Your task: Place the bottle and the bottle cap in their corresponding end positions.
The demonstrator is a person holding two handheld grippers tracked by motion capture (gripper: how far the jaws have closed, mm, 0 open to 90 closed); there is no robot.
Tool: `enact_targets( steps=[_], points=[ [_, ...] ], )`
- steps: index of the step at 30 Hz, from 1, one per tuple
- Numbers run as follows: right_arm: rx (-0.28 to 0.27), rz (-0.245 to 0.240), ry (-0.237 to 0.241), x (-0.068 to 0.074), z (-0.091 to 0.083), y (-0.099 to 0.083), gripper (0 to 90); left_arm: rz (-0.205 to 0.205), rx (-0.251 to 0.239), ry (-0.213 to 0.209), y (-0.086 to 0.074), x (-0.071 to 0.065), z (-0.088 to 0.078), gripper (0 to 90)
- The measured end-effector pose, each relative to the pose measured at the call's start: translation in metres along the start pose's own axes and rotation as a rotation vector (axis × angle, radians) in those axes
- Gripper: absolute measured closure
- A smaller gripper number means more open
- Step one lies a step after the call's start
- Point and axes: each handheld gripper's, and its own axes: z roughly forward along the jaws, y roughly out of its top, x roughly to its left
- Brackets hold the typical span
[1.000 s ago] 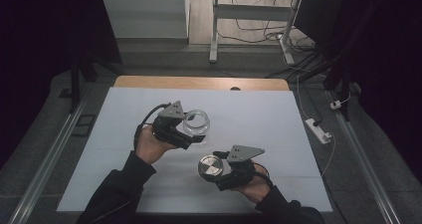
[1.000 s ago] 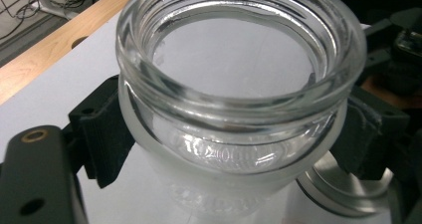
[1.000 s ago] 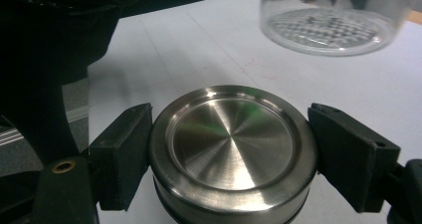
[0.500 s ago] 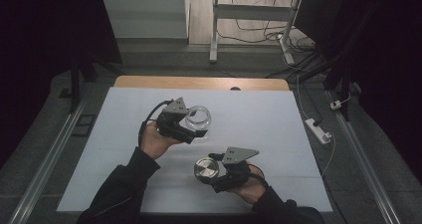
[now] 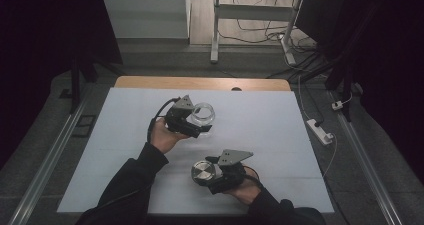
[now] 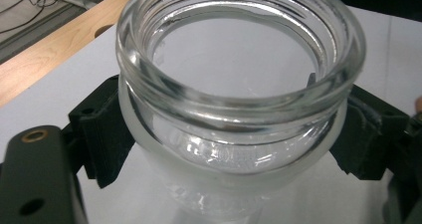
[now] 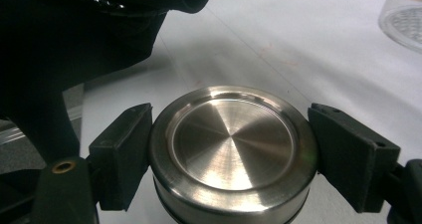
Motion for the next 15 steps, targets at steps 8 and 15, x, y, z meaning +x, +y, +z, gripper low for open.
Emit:
enact_targets(
  steps=[8, 15],
  points=[
    [0.032, -0.008, -0.016, -0.004, 0.01, -0.007, 19.9, -0.007, 0.018, 0.019, -0.006, 0.011, 0.019, 15.7],
    [0.07, -0.002, -0.025, -0.007, 0.015, -0.012, 19.9, -0.029, 0.021, 0.031, -0.012, 0.019, 0.031, 15.7]
  ],
)
